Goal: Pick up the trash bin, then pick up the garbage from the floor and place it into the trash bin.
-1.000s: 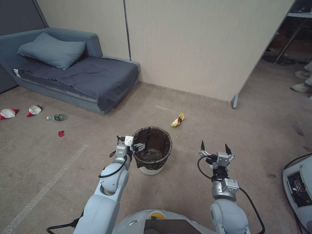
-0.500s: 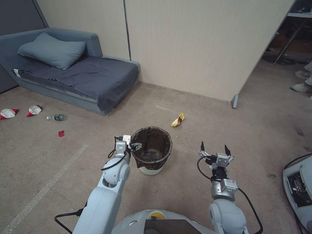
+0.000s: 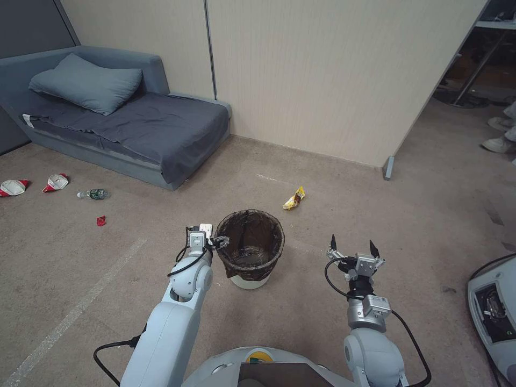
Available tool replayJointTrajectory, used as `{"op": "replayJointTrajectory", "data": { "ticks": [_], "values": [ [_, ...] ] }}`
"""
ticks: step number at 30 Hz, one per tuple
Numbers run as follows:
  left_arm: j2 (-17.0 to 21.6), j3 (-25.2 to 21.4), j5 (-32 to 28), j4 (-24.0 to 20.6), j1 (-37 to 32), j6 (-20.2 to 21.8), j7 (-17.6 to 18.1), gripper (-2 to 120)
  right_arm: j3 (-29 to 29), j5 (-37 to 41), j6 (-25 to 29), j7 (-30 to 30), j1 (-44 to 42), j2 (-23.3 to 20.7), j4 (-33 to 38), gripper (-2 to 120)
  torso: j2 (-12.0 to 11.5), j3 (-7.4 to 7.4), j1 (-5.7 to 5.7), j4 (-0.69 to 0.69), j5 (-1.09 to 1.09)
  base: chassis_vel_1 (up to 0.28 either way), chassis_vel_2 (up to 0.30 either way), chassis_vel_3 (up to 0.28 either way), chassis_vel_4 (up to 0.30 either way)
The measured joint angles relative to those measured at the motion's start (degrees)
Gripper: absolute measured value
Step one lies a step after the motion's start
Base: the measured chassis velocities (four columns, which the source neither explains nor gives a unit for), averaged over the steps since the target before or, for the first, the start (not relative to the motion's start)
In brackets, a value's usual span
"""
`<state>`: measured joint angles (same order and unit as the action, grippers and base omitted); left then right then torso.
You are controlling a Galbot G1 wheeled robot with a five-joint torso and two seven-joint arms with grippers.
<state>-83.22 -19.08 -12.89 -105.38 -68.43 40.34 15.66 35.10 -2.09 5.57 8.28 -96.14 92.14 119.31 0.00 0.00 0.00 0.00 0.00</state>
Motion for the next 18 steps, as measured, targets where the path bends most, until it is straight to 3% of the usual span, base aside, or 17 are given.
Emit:
{"op": "replayJointTrajectory", "data": {
  "ticks": [18],
  "values": [
    [-0.38, 0.11, 0.36, 1.26, -0.08, 0.55, -0.52, 100, 0.0, 0.09, 0.25, 0.0, 0.08, 0.0, 0.05, 100, 0.0, -0.01, 0.0, 0.0, 0.01, 0.0, 0.0, 0.0, 0.0]
  ]
}}
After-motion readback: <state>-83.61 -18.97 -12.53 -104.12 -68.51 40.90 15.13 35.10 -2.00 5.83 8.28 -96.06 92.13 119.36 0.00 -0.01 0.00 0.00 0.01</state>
